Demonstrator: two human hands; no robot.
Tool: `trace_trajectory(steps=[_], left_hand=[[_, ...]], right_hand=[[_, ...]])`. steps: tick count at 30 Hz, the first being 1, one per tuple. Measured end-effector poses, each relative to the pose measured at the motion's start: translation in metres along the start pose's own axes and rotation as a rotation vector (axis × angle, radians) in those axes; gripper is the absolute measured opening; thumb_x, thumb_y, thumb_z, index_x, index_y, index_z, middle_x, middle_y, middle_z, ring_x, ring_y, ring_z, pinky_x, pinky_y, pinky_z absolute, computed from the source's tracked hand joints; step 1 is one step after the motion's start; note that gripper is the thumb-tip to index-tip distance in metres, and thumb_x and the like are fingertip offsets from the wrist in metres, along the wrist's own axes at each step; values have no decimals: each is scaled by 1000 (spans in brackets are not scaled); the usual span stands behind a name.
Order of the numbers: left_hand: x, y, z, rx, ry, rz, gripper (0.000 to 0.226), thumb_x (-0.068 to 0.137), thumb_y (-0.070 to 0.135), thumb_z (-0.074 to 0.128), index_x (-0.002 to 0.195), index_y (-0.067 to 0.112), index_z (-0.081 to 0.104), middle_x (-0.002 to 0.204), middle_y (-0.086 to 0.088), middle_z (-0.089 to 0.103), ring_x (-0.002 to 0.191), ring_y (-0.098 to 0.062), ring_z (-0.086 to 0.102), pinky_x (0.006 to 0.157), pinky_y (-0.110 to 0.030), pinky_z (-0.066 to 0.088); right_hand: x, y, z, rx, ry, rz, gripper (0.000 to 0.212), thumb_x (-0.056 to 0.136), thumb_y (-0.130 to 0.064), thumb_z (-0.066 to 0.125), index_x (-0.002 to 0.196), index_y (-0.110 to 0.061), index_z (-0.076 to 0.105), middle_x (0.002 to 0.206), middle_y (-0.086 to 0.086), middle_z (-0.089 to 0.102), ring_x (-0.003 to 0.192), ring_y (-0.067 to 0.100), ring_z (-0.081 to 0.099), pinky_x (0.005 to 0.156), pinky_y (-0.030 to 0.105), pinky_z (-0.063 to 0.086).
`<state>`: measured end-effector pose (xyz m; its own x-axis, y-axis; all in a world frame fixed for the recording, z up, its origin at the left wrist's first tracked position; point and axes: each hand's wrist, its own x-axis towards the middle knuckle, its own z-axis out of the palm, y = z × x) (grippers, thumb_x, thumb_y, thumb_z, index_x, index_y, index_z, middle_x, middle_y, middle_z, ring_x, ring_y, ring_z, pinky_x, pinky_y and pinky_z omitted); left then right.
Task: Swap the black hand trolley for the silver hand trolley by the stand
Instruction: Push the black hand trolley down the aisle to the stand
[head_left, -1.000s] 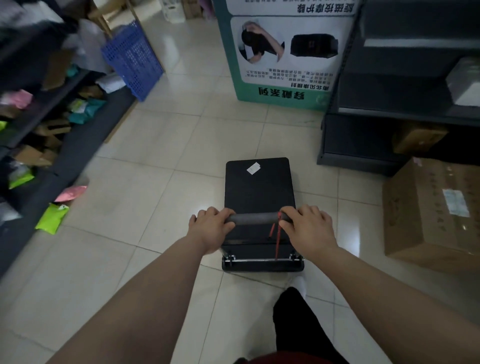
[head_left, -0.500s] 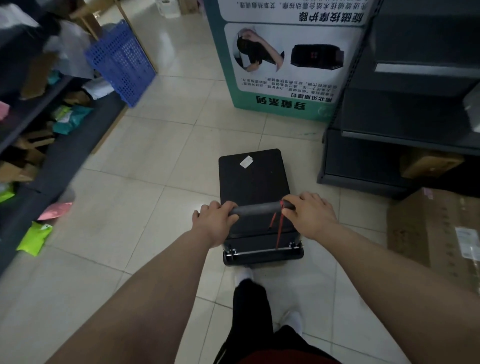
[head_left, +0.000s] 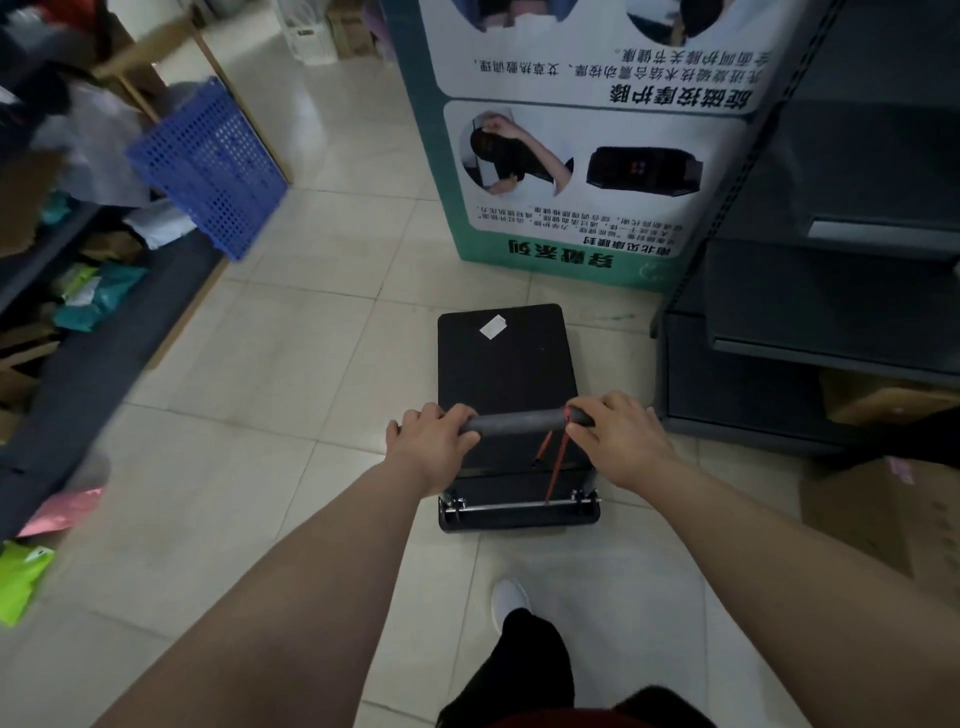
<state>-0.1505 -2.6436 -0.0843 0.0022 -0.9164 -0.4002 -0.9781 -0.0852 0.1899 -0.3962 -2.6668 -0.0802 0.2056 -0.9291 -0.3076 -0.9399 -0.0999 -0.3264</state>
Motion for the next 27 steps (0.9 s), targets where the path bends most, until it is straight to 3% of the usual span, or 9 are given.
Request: trace_trajectory(steps=[7, 13, 19, 24, 27], left_hand=[[52, -14, -28, 25, 28, -4, 32, 98, 43, 32, 128, 35, 39, 122, -7, 47, 113, -32, 42, 102, -51, 29], [64, -9, -32, -10, 76, -26, 36, 97, 43, 33, 133, 37, 37, 130, -7, 45, 118, -30, 40, 105, -51, 26], [46, 0, -30, -96, 184, -113, 66, 94, 40, 46, 150, 27, 12, 153, -8, 23, 139, -29, 21, 112, -46, 20], [15, 8, -36, -135, 195, -261, 72, 93, 35, 51, 150, 20, 9, 155, -7, 18, 141, -29, 19, 112, -50, 25], [-14, 13, -34, -95, 166, -314, 61, 94, 37, 47, 146, 18, 23, 152, -9, 24, 137, -31, 24, 110, -48, 28]], right_hand=[[62, -15, -17, -17, -31, 0, 37, 94, -46, 38, 130, -36, 44, 120, 6, 52, 116, 28, 45, 100, 45, 32], [77, -12, -19, -51, 26, -16, 42, 95, -45, 38, 136, -37, 37, 127, 5, 49, 122, 26, 41, 105, 45, 28], [76, -13, -24, -83, 60, -93, 52, 96, -39, 40, 145, -27, 27, 146, 10, 36, 137, 29, 29, 112, 52, 24], [63, -33, -28, -164, 66, -425, 55, 95, -32, 46, 146, -23, 26, 156, 6, 25, 147, 22, 12, 119, 49, 12], [54, -45, -26, -267, -34, -636, 54, 96, -36, 43, 146, -23, 27, 158, 3, 21, 147, 20, 10, 118, 47, 10]])
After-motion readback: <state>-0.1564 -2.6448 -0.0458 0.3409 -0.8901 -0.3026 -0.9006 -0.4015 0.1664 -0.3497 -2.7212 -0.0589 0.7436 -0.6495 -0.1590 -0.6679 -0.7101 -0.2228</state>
